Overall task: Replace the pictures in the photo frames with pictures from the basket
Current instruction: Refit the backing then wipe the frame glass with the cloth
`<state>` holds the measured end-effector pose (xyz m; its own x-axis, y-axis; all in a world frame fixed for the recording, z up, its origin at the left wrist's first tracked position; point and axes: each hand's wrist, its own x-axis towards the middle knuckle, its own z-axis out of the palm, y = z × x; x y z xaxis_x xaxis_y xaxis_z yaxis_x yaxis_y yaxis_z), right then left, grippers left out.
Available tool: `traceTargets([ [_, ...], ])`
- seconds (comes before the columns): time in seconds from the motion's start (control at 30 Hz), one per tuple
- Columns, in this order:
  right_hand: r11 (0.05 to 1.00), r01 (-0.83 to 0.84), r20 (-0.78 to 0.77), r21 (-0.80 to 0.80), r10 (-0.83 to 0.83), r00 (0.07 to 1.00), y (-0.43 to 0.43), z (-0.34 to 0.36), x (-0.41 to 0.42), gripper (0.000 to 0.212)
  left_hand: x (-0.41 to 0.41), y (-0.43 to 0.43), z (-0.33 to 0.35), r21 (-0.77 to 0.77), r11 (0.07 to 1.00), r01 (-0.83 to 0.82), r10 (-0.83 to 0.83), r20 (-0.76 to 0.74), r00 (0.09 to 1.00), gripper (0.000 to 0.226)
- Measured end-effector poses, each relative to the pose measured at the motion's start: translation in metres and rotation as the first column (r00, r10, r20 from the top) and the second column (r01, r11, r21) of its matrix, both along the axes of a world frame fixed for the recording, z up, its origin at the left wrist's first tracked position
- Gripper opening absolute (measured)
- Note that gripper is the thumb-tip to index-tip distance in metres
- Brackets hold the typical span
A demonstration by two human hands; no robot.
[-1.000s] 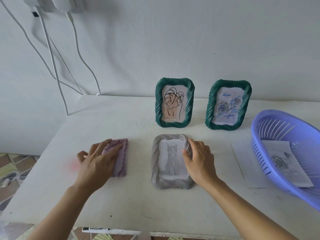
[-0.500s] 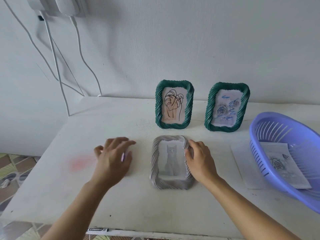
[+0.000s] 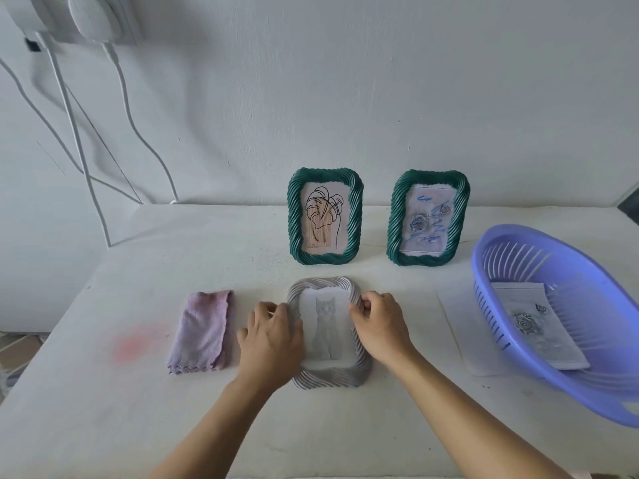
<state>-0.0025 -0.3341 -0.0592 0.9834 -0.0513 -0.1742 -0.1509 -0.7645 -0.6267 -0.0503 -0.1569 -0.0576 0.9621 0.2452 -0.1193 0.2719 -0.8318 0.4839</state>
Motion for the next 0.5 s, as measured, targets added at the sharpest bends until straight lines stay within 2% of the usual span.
traceTargets([
  [0.1, 0.964, 0.082, 0.037, 0.253, -0.095, 0.995, -0.001, 0.004, -0.003, 0.013, 0.004, 0.005, 0.006, -0.294, 0.951, -0.093, 0.101, 0.010, 0.995, 0.028],
  [0.2, 0.878, 0.109, 0.020, 0.466, -0.134, 0.991, -0.004, 0.009, -0.010, 0.009, 0.002, 0.006, 0.018, -0.623, 0.765, -0.166, 0.190, -0.029, 0.981, 0.019],
  [0.33, 0.717, 0.149, -0.080, 0.681, -0.130, 0.988, -0.009, 0.012, -0.013, 0.006, -0.002, 0.013, 0.029, -0.796, 0.580, -0.172, 0.234, -0.040, 0.971, 0.011],
  [0.43, 0.554, 0.191, -0.206, 0.810, -0.037, 0.978, -0.013, 0.021, -0.014, 0.021, -0.006, 0.019, 0.036, -0.856, 0.506, -0.103, 0.124, -0.046, 0.991, 0.018],
  [0.5, 0.513, 0.168, -0.238, 0.841, 0.073, 0.969, -0.015, 0.026, -0.016, 0.029, -0.009, 0.023, 0.041, -0.884, 0.463, -0.069, 0.050, -0.052, 0.997, 0.024],
])
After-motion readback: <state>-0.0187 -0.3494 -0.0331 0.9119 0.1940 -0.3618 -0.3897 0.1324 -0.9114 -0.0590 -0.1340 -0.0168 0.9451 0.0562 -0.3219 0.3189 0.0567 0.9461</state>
